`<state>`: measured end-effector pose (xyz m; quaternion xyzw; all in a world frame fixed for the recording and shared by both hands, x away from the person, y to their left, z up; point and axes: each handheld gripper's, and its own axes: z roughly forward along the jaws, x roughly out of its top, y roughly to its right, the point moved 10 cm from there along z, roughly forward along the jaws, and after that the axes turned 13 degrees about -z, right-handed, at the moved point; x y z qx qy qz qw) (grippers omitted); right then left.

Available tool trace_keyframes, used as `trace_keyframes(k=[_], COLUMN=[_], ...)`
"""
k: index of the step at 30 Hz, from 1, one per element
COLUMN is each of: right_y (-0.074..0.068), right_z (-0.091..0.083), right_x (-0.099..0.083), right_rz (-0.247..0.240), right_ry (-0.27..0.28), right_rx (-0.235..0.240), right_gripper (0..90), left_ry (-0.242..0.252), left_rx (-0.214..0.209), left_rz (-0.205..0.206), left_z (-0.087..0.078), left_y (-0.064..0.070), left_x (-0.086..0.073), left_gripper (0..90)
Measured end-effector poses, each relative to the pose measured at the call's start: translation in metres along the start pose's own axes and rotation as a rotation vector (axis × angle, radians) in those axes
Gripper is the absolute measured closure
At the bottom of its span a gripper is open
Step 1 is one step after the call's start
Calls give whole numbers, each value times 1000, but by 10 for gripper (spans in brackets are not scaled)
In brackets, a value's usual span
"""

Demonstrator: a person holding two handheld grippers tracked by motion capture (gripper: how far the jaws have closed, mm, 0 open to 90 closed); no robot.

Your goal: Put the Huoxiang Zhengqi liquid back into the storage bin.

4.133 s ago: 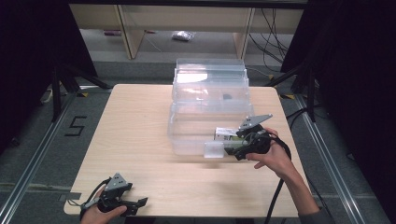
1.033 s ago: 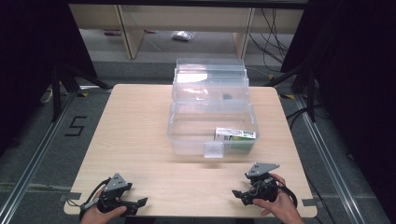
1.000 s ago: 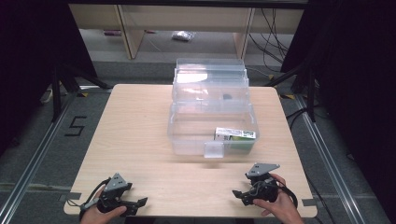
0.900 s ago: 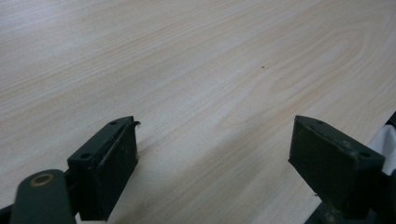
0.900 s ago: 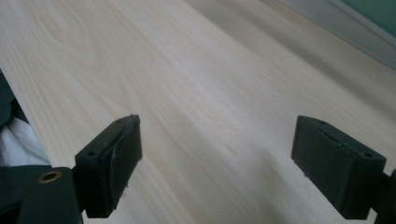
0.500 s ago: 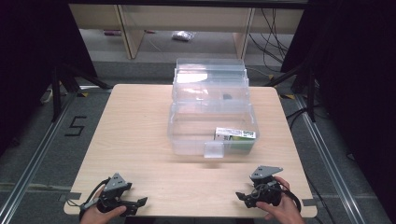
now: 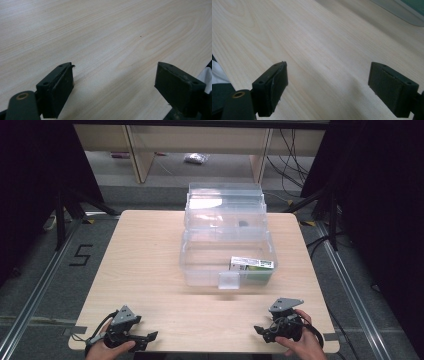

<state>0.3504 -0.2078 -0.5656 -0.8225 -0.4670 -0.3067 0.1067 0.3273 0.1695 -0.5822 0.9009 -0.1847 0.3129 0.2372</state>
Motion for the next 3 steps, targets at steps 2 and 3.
trace_keyframes(k=[2, 3], right_y=[1, 1], right_z=[1, 1], right_x=[1, 1], right_rz=[3, 2], right_ry=[12, 13], right_rx=[-13, -12], right_gripper=[173, 173], left_ry=[1, 6], left_rx=[0, 4], left_rz=[-2, -3], left_z=[0, 0], left_y=[0, 0], left_x=[0, 0], left_gripper=[148, 148])
